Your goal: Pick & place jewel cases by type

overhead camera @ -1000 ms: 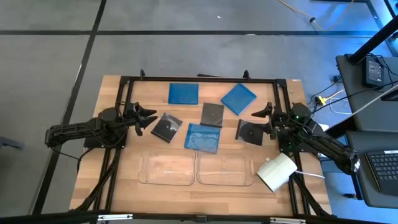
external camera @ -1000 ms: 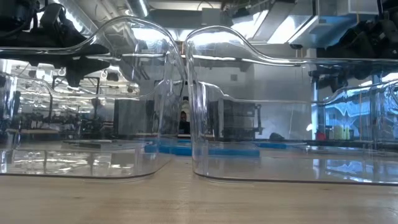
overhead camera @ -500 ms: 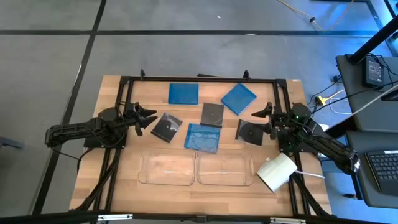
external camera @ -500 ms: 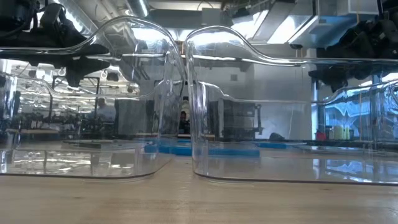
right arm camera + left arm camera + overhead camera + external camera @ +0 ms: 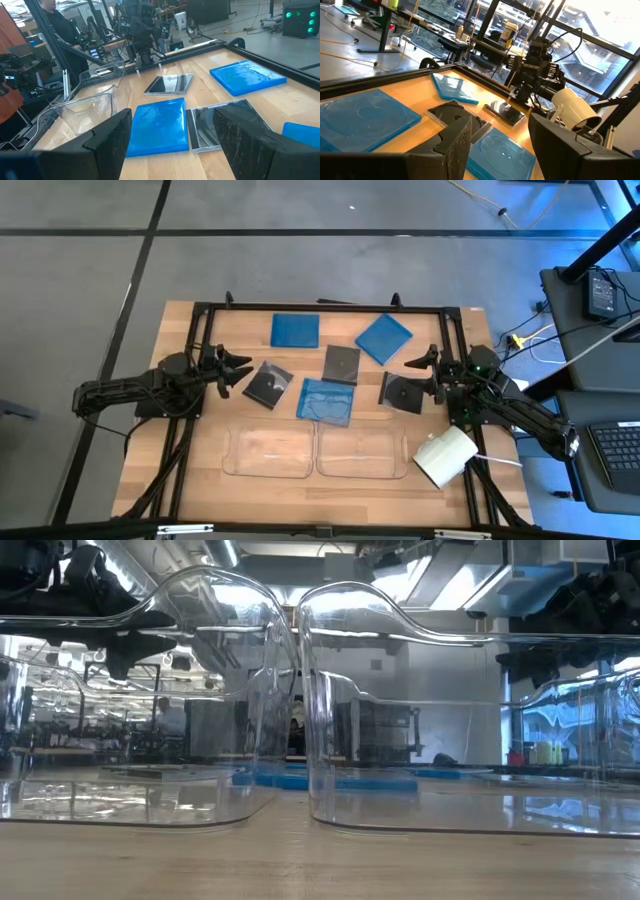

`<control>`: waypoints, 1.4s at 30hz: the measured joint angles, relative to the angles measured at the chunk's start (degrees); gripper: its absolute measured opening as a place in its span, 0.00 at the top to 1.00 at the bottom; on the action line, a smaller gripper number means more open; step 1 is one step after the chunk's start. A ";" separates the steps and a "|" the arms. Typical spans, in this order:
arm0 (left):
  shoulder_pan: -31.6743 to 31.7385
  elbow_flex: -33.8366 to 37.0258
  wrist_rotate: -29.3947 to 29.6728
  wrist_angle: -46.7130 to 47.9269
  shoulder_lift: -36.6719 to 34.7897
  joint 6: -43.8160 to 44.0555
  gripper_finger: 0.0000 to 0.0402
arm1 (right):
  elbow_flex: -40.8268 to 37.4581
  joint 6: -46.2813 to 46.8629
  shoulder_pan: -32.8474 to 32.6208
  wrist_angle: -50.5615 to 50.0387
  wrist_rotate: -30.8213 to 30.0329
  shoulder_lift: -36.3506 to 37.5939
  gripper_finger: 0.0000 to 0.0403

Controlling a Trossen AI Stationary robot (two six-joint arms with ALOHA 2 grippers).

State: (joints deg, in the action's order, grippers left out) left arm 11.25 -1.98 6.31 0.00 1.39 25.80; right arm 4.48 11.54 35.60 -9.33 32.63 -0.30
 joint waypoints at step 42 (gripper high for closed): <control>-0.01 0.00 0.04 -0.01 0.00 -0.06 0.52 | 0.00 -1.76 0.00 0.01 -0.01 0.00 0.30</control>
State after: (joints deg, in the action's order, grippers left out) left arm 11.25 -1.98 6.34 -0.01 1.39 25.75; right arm 4.48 9.78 35.61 -9.32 32.62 -0.31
